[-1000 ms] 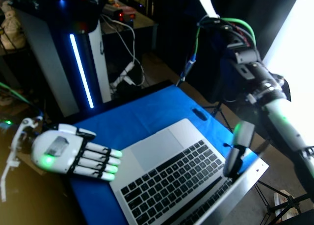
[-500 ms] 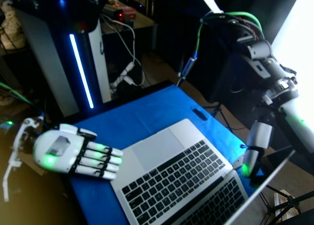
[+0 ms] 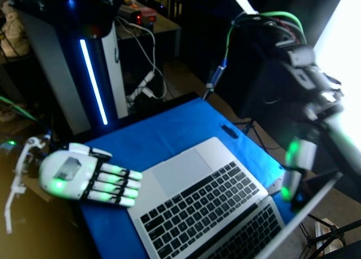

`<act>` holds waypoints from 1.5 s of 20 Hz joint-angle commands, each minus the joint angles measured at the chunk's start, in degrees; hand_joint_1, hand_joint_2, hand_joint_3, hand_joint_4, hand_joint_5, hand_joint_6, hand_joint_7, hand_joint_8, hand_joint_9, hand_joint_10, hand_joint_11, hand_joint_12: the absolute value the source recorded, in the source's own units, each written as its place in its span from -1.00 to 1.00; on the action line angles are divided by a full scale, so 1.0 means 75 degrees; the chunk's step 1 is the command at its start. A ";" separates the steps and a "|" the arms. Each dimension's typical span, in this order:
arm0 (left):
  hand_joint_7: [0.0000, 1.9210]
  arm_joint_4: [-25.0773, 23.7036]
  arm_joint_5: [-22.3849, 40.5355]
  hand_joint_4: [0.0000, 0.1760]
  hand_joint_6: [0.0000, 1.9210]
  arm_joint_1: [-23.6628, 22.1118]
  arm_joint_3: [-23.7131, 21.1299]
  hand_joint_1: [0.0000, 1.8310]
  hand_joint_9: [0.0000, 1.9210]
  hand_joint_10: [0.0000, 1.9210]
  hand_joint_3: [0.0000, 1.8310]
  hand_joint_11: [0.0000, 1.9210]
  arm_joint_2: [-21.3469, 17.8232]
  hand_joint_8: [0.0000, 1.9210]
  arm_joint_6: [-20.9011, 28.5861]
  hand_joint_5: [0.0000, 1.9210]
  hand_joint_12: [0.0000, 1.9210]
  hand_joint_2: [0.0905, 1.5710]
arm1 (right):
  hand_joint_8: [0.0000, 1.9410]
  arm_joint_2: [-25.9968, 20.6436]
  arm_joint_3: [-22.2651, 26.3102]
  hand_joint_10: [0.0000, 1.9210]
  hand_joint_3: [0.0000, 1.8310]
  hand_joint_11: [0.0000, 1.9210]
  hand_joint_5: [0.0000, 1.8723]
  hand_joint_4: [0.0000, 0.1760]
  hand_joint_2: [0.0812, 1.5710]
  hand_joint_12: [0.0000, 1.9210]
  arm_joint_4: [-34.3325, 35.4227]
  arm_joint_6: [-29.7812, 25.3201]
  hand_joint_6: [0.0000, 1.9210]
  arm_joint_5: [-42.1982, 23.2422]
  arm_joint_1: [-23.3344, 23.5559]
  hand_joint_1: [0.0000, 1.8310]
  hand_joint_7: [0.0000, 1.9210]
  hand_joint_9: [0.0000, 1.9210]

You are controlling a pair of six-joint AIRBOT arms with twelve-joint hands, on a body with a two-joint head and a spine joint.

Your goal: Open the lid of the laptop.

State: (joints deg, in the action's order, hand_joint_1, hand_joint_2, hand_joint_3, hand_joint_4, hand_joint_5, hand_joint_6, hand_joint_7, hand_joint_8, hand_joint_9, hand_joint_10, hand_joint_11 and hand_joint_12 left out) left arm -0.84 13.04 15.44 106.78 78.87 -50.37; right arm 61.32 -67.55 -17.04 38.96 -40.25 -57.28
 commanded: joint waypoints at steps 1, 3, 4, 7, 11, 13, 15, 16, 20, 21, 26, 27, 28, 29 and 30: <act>-1.00 0.0024 0.1657 1.00 -1.00 0.0135 -0.0266 -0.13 -1.00 -1.00 -1.00 -1.00 -0.0213 -1.00 0.0157 -1.00 -1.00 0.21 | -1.00 0.0092 0.0061 -1.00 -1.00 -1.00 -0.99 -1.00 0.65 -1.00 0.0152 -0.0073 -1.00 -0.0561 0.0076 -1.00 -1.00 -1.00; -1.00 0.0026 0.2599 1.00 -1.00 0.0582 -0.1079 -0.25 -1.00 -1.00 -1.00 -1.00 -0.0750 -1.00 0.0236 -1.00 -1.00 0.23 | -1.00 0.0004 0.0138 -1.00 -1.00 -1.00 -0.98 -1.00 0.64 -1.00 0.0405 -0.0072 -1.00 -0.0889 0.0074 -1.00 -1.00 -1.00; -1.00 0.0027 0.2858 0.56 -1.00 0.0696 -0.1344 -0.20 -1.00 -1.00 -1.00 -1.00 -0.0916 -1.00 0.0237 -1.00 -1.00 0.22 | -1.00 -0.0068 0.0177 -1.00 -1.00 -1.00 -0.98 -1.00 0.65 -1.00 0.0507 -0.0072 -1.00 -0.0975 0.0074 -1.00 -0.99 -1.00; -1.00 0.0114 0.4081 0.48 -1.00 0.1210 -0.2435 -0.26 -1.00 -1.00 -1.00 -1.00 -0.1769 -1.00 0.0238 -1.00 -1.00 0.22 | -1.00 -0.0427 0.0352 -1.00 -1.00 -0.99 -0.99 -1.00 0.62 -0.99 0.1010 -0.0069 -1.00 -0.1621 0.0050 -1.00 -0.99 -1.00; -0.99 0.0274 0.5396 0.08 -0.98 0.2047 -0.3495 -0.12 -1.00 -1.00 -1.00 -1.00 -0.2667 -1.00 0.0238 -0.93 -1.00 0.15 | -1.00 -0.0835 0.0655 -1.00 -1.00 -1.00 -0.99 -1.00 0.61 -1.00 0.1637 0.0036 -1.00 -0.2630 -0.0100 -1.00 -0.99 -1.00; -0.97 0.0486 0.6091 0.09 -0.99 0.2488 -0.3970 -0.21 -1.00 -1.00 -1.00 -1.00 -0.3043 -0.99 0.0240 -0.93 -1.00 0.16 | -0.99 -0.1012 0.0782 -1.00 -1.00 -0.99 -0.98 -0.53 0.55 -1.00 0.2058 0.0037 -0.99 -0.3436 -0.0388 -1.00 -0.99 -1.00; -1.00 0.0618 0.6862 -0.53 -1.00 0.3127 -0.4557 -0.15 -1.00 -1.00 -1.00 -1.00 -0.3462 -1.00 0.0247 -0.93 -1.00 0.14 | -1.00 -0.1190 0.0936 -1.00 -0.98 -0.96 -0.93 -1.00 0.62 -0.99 0.2566 0.0037 -1.00 -0.4300 -0.0803 -1.00 -0.94 -0.96; -1.00 0.0682 0.7237 -0.71 -1.00 0.3464 -0.4822 -0.12 -1.00 -1.00 -0.99 -1.00 -0.3632 -1.00 0.0272 -0.95 -1.00 0.18 | -1.00 -0.1287 0.1050 -1.00 -0.98 -1.00 -0.96 -0.90 0.63 -1.00 0.2851 0.0038 -1.00 -0.4805 -0.1050 -1.00 -1.00 -1.00; -0.94 0.1439 0.9321 -0.15 -1.00 0.5648 -0.5620 -0.35 -0.95 -1.00 -1.00 -1.00 -0.3849 -1.00 0.1425 -1.00 -0.65 0.25 | -0.99 -0.1556 0.1486 -0.99 -1.00 -0.90 -0.91 -0.82 0.58 -0.97 0.4164 0.0056 -0.99 -0.7141 -0.2075 -0.78 -0.97 -0.98; -0.96 0.1615 0.9649 -0.26 -1.00 0.6016 -0.5723 -0.37 -0.98 -1.00 -1.00 -1.00 -0.3838 -1.00 0.1607 -1.00 -0.70 0.27 | -0.99 -0.1560 0.1524 -0.99 -1.00 -0.87 -0.91 -0.97 0.55 -0.96 0.4370 0.0056 -1.00 -0.7549 -0.2172 -0.78 -0.96 -0.97; -0.99 0.2463 1.1489 -0.61 -0.99 0.7605 -0.6344 0.02 -1.00 -1.00 -1.00 -1.00 -0.3659 -1.00 0.2238 -0.79 -1.00 0.31 | -1.00 -0.1555 0.1712 -1.00 -1.00 -0.92 -0.91 -0.31 0.27 -1.00 0.4692 0.0163 -0.99 -0.8096 -0.2250 -0.47 -0.96 -0.99; -0.99 0.2430 1.1491 -0.68 -1.00 0.7596 -0.6353 -0.09 -1.00 -1.00 -0.99 -1.00 -0.3630 -1.00 0.2317 -0.83 -1.00 0.34 | -1.00 -0.1555 0.1714 -1.00 -1.00 -0.95 -0.92 -0.29 0.28 -1.00 0.4617 0.0164 -1.00 -0.8096 -0.2250 -0.44 -0.97 -1.00; -0.99 0.2424 1.1490 -0.49 -1.00 0.7594 -0.6334 -0.13 -1.00 -1.00 -0.97 -1.00 -0.3600 -1.00 0.2329 -0.86 -1.00 0.41 | -0.99 -0.1556 0.1715 -0.99 -1.00 -0.94 -0.91 -0.32 0.25 -0.99 0.4509 0.0164 -0.99 -0.8096 -0.2248 -0.40 -0.95 -0.97; -1.00 0.2425 1.1490 -0.46 -1.00 0.7594 -0.6312 -0.14 -1.00 -1.00 -0.97 -1.00 -0.3589 -1.00 0.2348 -0.86 -1.00 0.44 | -0.99 -0.1564 0.1711 -0.99 -1.00 -0.93 -0.91 -0.41 0.26 -0.98 0.4439 0.0166 -0.99 -0.8096 -0.2222 -0.45 -0.94 -0.95; -1.00 0.2438 1.1490 -0.30 -1.00 0.7594 -0.6308 -0.22 -1.00 -1.00 -0.97 -1.00 -0.3597 -1.00 0.2365 -0.86 -1.00 0.46 | -1.00 -0.1605 0.1714 -0.99 -0.99 -0.92 -0.92 -0.65 0.30 -0.98 0.4359 0.0198 -1.00 -0.8096 -0.2164 -0.50 -0.95 -0.95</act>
State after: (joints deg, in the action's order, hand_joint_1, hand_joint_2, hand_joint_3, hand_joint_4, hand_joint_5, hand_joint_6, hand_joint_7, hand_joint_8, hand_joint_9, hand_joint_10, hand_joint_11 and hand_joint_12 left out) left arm 16.86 91.83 72.97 59.27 51.70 -33.10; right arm 49.63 -54.65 15.11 40.58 -93.89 -74.08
